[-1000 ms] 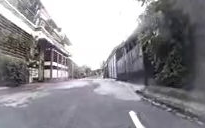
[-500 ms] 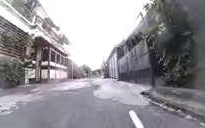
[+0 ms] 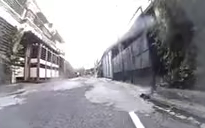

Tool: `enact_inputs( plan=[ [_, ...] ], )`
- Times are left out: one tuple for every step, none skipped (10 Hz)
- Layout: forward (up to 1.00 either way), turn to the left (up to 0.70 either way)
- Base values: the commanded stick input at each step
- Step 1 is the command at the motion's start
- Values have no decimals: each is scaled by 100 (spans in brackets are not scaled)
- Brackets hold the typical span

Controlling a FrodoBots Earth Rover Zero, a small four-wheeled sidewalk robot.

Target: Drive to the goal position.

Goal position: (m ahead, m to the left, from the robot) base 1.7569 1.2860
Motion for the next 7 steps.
enact_inputs(
  plan=[
    [85, 0],
    [85, 0],
    [85, 0],
    [85, 0],
    [85, 0],
    [85, 0],
    [85, -1]
  ],
)
